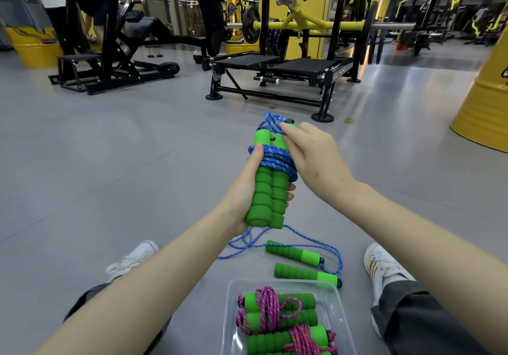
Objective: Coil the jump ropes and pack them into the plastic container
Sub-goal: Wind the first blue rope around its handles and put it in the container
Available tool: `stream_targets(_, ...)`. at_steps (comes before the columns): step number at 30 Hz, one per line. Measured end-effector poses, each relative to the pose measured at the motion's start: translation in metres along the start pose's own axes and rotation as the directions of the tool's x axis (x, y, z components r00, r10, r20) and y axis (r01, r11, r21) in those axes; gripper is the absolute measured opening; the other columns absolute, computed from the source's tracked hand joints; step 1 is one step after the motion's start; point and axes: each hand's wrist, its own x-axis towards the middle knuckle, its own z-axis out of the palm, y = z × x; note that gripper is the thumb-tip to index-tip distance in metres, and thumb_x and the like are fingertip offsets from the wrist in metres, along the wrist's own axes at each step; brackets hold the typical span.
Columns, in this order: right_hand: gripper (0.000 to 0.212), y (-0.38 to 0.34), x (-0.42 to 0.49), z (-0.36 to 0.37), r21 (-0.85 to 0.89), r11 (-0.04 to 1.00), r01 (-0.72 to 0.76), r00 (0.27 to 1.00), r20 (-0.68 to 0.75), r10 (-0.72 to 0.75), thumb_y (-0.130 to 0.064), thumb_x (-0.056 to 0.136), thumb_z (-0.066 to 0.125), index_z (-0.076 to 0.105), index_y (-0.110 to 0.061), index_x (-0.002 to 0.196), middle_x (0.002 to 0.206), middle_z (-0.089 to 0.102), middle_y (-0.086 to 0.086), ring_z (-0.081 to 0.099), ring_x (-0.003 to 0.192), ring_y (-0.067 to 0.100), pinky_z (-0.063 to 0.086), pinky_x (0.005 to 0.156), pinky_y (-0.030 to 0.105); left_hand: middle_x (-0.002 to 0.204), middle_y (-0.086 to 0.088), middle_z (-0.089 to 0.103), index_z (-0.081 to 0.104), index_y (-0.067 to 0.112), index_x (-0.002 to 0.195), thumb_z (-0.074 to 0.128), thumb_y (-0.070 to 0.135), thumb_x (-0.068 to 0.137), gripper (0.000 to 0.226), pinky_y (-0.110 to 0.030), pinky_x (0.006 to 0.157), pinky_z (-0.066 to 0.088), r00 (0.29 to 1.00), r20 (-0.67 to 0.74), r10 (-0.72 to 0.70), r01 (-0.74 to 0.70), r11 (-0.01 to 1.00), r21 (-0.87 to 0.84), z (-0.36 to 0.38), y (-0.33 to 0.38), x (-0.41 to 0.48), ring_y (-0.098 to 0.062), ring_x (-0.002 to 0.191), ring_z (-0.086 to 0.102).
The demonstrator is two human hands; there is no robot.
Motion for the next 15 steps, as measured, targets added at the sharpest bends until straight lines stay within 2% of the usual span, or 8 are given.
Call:
stream_targets(4, 0.027, -0.009, 0.001, -0.001, -0.198, 0.98, -0.016, 0.979, 0.196, 0.055, -0.004, 0.093, 0.036, 0.047, -0.005, 0.117, 0.099, 0.036, 0.011, 0.049, 0.071, 0.035, 0.042, 0.061, 0.039, 0.076, -0.011, 0.067, 0.066, 0.011, 0.094, 0.03, 0.062, 0.092, 0.062, -0.025, 0.055, 0.052, 1.0, -0.031, 0.005, -0.004, 1.0, 0.015, 0.002, -0.001, -0.003, -0.019, 0.058, 0.063)
stream_targets(9, 0.026, -0.014, 0.002, -0.005, -0.317, 0.948, -0.023, 0.977, 0.194, 0.089, -0.009, 0.094, 0.037, 0.057, -0.007, 0.11, 0.093, 0.038, 0.008, 0.048, 0.077, 0.031, 0.031, 0.061, 0.033, 0.081, -0.012, 0.068, 0.067, 0.014, 0.094, 0.031, 0.061, 0.093, 0.059, -0.027, 0.058, 0.053, 0.998, -0.068, 0.017, -0.015, 0.999, 0.029, 0.004, -0.002, -0.004, -0.022, 0.064, 0.063)
stream_targets(12, 0.03, -0.015, 0.001, -0.008, -0.234, 0.972, -0.001, 0.954, 0.29, 0.071, -0.011, 0.093, 0.037, 0.062, -0.009, 0.108, 0.095, 0.04, 0.008, 0.047, 0.08, 0.031, 0.038, 0.066, 0.033, 0.08, -0.011, 0.068, 0.066, 0.015, 0.09, 0.031, 0.06, 0.094, 0.057, -0.028, 0.061, 0.053, 0.996, -0.09, 0.015, -0.011, 0.999, 0.045, 0.003, -0.003, -0.004, -0.022, 0.067, 0.063)
stream_targets(15, 0.029, -0.013, -0.001, -0.011, 0.019, 0.999, -0.034, 0.932, 0.361, 0.025, -0.021, 0.088, 0.044, 0.065, -0.004, 0.099, 0.099, 0.043, 0.009, 0.051, 0.084, 0.029, 0.045, 0.078, 0.039, 0.074, -0.009, 0.068, 0.067, 0.018, 0.089, 0.031, 0.059, 0.094, 0.055, -0.026, 0.056, 0.052, 0.994, -0.105, 0.017, -0.013, 0.999, 0.033, 0.001, 0.0, -0.004, -0.022, 0.062, 0.062)
